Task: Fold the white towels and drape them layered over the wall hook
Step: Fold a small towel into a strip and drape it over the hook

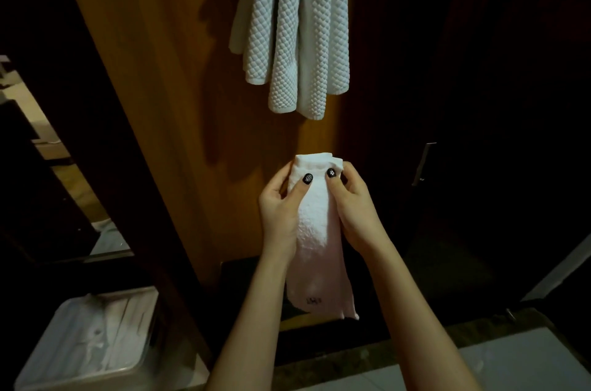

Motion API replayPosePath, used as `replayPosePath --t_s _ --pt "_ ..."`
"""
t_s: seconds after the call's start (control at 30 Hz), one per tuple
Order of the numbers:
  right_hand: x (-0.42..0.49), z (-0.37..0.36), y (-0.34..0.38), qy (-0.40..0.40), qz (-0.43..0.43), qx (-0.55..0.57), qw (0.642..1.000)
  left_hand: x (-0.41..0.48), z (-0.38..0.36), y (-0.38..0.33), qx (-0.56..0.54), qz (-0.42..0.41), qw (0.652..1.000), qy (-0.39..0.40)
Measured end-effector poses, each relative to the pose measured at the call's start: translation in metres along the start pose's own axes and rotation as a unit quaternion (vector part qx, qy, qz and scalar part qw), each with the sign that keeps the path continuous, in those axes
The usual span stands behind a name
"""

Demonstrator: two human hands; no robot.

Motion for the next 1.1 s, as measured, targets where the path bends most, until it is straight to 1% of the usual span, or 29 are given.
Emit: replayPosePath --t_s 0.1,0.2,0.3,0.47,0.57,0.7,0.8,0.93,1.03,1.1 --pt "0.0 0.004 -0.006 -0.023 -0.021 -0.014 0.999 0.0 0.001 -0.004 -0.005 -0.011 1.0 -0.006" --pt "-0.001 0.014 0.001 -0.051 0.004 -0.069 0.996 0.001 0.0 -0.009 0.018 -0.034 0.999 -0.013" --pt "0.002 0.023 0.012 -0.053 0.015 -0.103 0.993 0.004 -0.005 -0.014 0.031 -0.047 0.998 0.013" --pt "0.007 0.026 0.029 -0.047 0.034 -0.089 0.994 0.008 -0.007 -0.027 0.086 -0.075 0.992 0.048" --pt "0.01 0.025 0.034 -0.068 0.053 -0.084 0.993 0.009 -0.014 -0.038 0.103 -0.103 0.984 0.102" --pt "0.015 0.03 0.046 -0.111 0.066 -0.052 0.99 0.01 -0.02 -0.034 0.144 -0.08 0.971 0.173" --pt "0.021 0.029 0.052 -0.093 0.058 -0.051 0.993 0.017 -0.026 -0.036 0.141 -0.068 0.974 0.162" --pt "0.013 0.041 0.048 -0.096 0.065 -0.073 0.991 0.034 -0.038 -0.052 0.169 -0.11 0.97 0.139" --pt "0.006 0.032 0.043 -0.046 0.089 -0.172 0.98 0.049 -0.046 -0.07 0.2 -0.15 0.962 0.114" --pt "0.004 0.026 0.039 -0.023 0.098 -0.198 0.975 0.059 -0.051 -0.078 0.218 -0.168 0.956 0.096"
Point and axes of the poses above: each hand's wrist, its own x-axis towards the middle knuckle, its own z-axis out of the back of the hand, y = z × x, the point moved 9 cm from there along x, towards the middle knuckle, and after that the axes turned 6 degrees about -x, right-handed, at the moved point
